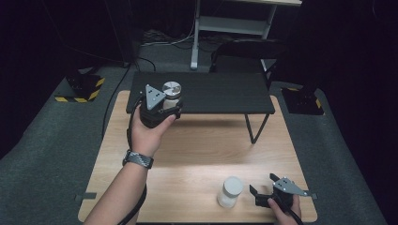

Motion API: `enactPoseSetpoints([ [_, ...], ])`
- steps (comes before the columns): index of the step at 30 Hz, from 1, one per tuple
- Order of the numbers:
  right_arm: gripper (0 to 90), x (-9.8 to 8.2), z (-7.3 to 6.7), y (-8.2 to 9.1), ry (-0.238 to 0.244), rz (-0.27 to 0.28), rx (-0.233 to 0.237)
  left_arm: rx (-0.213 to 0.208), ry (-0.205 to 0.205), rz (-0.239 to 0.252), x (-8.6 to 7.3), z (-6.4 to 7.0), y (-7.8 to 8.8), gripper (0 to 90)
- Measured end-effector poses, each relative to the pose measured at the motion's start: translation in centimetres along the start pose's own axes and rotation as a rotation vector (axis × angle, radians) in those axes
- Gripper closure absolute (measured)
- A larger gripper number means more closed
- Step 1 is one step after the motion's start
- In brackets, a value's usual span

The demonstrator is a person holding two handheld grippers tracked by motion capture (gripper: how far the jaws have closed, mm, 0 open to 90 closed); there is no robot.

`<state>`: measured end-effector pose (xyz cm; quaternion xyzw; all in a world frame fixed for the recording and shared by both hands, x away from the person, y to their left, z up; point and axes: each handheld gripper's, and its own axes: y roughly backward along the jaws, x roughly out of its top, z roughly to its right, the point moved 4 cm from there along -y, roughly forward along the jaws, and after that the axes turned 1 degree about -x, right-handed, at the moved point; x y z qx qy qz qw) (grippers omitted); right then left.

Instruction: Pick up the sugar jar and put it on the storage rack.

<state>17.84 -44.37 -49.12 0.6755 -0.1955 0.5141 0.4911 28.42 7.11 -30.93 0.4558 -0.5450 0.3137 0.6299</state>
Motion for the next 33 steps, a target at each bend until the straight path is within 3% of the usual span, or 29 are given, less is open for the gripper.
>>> enactPoseSetpoints([
  [20, 0.7, -0.1, 0.2, 0.1, -0.005, 0.006, 0.009, 0.04, 0.013, -0.01, 1.1, -0.3, -4.2, 30.6],
  [33, 0.7, -0.1, 0.2, 0.1, -0.001, 0.008, 0.014, 0.05, 0.025, -0.013, 1.0, -0.3, -5.4, 30.6],
])
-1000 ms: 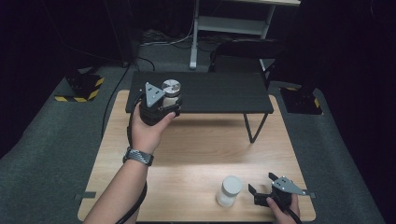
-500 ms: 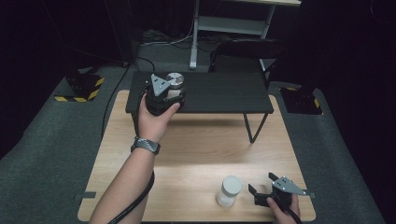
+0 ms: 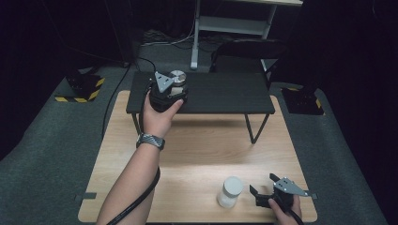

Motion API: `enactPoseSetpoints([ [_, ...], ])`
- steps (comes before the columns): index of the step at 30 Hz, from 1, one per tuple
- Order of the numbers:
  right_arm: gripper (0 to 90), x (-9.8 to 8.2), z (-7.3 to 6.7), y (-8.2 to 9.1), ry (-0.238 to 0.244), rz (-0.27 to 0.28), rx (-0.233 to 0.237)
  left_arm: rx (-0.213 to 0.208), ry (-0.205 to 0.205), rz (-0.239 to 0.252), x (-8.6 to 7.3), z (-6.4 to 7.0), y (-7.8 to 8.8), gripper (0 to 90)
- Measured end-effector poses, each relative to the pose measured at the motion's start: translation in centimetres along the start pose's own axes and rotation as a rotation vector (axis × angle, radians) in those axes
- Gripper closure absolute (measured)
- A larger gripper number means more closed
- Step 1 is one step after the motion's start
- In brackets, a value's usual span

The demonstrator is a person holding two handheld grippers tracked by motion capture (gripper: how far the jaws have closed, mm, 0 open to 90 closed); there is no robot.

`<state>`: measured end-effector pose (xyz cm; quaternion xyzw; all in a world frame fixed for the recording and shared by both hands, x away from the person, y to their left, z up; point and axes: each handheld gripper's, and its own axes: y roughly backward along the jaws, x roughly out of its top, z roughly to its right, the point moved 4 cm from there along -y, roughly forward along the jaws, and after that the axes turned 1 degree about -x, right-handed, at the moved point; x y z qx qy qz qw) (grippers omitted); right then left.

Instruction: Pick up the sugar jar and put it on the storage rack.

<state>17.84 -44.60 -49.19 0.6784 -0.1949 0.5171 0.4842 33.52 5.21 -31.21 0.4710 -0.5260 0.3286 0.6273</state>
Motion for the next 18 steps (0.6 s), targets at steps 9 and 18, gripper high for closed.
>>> enactPoseSetpoints([
  [9, 0.7, 0.0, -0.04, 0.01, 0.003, 0.0, -0.001, -0.009, 0.011, -0.005, 0.07, -0.3, -0.11, 30.5],
  [18, 0.7, 0.01, -0.06, -0.01, 0.006, -0.001, -0.002, -0.004, 0.009, -0.007, 0.04, 0.04, -0.03, 30.4],
])
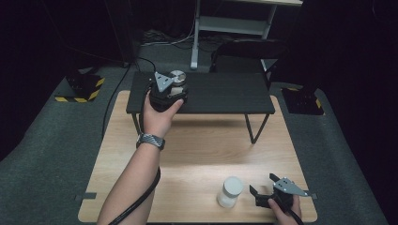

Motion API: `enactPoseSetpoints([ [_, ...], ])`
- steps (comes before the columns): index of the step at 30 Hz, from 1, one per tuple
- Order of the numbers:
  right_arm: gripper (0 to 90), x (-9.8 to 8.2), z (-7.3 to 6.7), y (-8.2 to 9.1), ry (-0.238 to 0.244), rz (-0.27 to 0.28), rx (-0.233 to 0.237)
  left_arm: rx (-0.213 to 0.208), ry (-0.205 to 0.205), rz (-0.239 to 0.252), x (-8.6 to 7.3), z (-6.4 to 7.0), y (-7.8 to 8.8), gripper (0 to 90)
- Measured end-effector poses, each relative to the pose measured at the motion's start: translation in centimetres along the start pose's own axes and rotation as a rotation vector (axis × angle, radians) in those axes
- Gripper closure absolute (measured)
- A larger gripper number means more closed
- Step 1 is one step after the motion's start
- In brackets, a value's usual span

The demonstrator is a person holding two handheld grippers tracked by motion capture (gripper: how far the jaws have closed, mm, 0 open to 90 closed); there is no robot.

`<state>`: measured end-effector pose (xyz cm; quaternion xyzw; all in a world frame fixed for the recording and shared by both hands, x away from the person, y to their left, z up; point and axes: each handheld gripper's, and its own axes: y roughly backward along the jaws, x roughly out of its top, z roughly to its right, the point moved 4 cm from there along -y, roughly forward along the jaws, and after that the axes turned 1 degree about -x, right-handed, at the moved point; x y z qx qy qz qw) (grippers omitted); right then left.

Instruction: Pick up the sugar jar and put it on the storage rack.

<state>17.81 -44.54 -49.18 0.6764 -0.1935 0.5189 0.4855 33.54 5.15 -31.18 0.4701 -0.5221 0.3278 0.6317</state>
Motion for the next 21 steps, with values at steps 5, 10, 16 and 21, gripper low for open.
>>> enactPoseSetpoints([
  [5, 0.7, -0.01, -0.02, 0.01, 0.0, 0.001, 0.0, 0.003, 0.001, -0.003, 0.07, 0.04, 0.01, 30.3],
  [10, 0.7, 0.0, 0.03, 0.01, -0.003, 0.0, 0.001, 0.002, 0.012, 0.0, 0.11, 0.12, 0.03, 26.9],
  [16, 0.7, -0.02, 0.05, 0.01, -0.004, 0.001, 0.002, 0.007, 0.006, 0.006, 0.34, 0.44, 0.24, 15.9],
  [21, 0.7, -0.01, 0.04, 0.0, -0.002, 0.001, 0.003, 0.011, 0.011, 0.006, 0.37, 0.44, 0.48, 5.3],
])
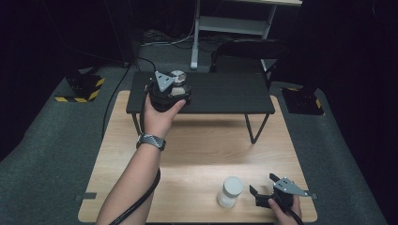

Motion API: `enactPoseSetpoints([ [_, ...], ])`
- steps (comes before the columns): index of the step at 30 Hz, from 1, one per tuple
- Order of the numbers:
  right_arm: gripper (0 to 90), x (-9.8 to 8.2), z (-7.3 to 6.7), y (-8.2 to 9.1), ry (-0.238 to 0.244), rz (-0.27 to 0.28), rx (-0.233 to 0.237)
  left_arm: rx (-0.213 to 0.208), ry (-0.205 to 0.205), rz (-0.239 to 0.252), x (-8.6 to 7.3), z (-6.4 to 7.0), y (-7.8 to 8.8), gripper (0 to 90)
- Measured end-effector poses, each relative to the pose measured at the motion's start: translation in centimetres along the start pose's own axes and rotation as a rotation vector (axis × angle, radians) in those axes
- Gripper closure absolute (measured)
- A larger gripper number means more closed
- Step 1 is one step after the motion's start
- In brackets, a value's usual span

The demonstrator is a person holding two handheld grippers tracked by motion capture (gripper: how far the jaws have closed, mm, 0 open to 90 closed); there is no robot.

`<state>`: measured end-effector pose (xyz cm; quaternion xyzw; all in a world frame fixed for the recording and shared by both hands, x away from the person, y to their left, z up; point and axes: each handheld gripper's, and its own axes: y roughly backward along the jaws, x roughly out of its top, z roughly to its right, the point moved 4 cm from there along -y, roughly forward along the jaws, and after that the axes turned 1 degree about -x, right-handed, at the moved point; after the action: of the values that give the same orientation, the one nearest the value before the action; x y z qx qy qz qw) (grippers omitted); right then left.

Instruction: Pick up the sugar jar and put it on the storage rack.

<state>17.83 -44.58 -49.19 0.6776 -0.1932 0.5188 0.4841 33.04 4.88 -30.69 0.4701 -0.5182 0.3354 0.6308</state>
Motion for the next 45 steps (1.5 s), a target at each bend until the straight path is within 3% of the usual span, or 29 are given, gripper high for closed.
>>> enactPoseSetpoints([
  [7, 0.7, 0.0, 0.0, 0.0, 0.004, 0.001, 0.002, -0.011, 0.009, 0.017, -0.5, -0.3, 0.8, 1.0],
  [17, 0.7, 0.0, 0.0, 0.0, 0.006, 0.001, 0.001, -0.021, -0.009, 0.032, -1.0, -0.5, 2.3, 0.2],
  [30, 0.7, 0.0, -0.1, 0.0, 0.012, -0.003, -0.001, -0.028, 0.013, 0.046, -4.0, -1.7, 4.2, 0.2],
  [37, 0.7, 0.0, -0.2, 0.0, 0.018, -0.002, -0.003, -0.028, -0.027, 0.048, -5.6, -1.8, 5.4, 0.3],
  [45, 0.7, 0.0, -0.2, 0.0, 0.02, -0.003, -0.005, -0.05, -0.032, 0.048, -7.5, -1.5, 6.3, 0.2],
])
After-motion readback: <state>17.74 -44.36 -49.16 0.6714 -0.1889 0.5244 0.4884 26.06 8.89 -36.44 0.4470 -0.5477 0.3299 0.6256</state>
